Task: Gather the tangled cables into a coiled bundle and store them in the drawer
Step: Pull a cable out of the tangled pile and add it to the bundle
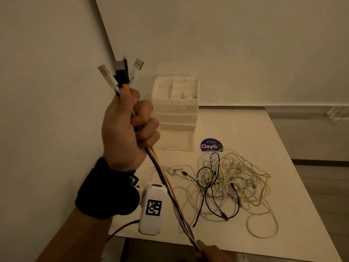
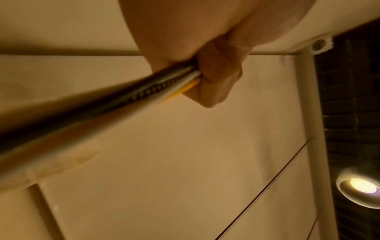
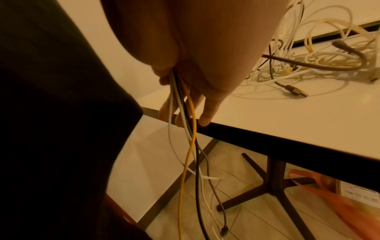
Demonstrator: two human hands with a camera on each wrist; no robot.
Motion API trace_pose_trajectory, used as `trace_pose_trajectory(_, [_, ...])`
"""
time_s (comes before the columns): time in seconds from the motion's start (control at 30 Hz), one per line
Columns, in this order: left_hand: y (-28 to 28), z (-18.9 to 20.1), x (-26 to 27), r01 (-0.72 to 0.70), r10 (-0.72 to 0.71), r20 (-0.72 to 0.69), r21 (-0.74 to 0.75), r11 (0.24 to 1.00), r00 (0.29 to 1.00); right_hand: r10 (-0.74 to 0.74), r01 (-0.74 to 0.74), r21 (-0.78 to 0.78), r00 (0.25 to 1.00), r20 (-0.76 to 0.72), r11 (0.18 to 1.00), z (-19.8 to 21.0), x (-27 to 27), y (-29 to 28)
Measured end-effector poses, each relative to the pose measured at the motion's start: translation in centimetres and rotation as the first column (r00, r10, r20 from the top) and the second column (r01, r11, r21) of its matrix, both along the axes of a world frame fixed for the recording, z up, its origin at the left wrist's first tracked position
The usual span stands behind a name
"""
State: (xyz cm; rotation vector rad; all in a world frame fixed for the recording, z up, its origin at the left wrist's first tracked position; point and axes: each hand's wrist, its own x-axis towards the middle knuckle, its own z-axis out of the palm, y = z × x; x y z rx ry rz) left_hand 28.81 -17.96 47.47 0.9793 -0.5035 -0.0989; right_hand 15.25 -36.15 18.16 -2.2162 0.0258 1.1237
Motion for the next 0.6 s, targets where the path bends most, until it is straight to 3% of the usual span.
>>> trace_pose_trajectory(0.2, [0.2,-1.5,0.2,0.056,-0.059,-0.093,-0.026,0.998,0.994,0.168,-0.161,-0.059,0.974,0.149,0.985,2.6,0.1,-3.7])
trace_pose_trajectory(0.33, [0.1,-2.9,-0.1,0.044,-0.043,-0.129,0.01,0.999,0.991,0.355,-0.327,-0.208,0.928,0.115,0.922,7.7,3.5,-7.1])
trace_pose_trajectory(0.43, [-0.3,-4.6,-0.1,0.044,-0.037,-0.148,0.046,0.998,0.988,0.296,-0.218,-0.265,0.905,0.306,0.939,11.6,7.8,-6.7])
trace_pose_trajectory(0.5, [-0.3,-5.3,-0.1,0.03,-0.02,-0.176,0.055,0.998,0.984,0.195,-0.099,-0.209,0.837,0.511,0.973,12.9,11.4,-5.0])
trace_pose_trajectory(0.57, [-0.2,-5.9,0.0,0.007,0.006,-0.2,0.064,0.998,0.98,0.096,-0.009,-0.144,0.79,0.606,0.989,11.9,15.3,-3.0])
trace_pose_trajectory(0.6, [-0.1,-6.1,0.0,-0.003,0.017,-0.211,0.069,0.998,0.977,0.078,0.02,-0.157,0.804,0.589,0.987,10.7,17.1,-1.9])
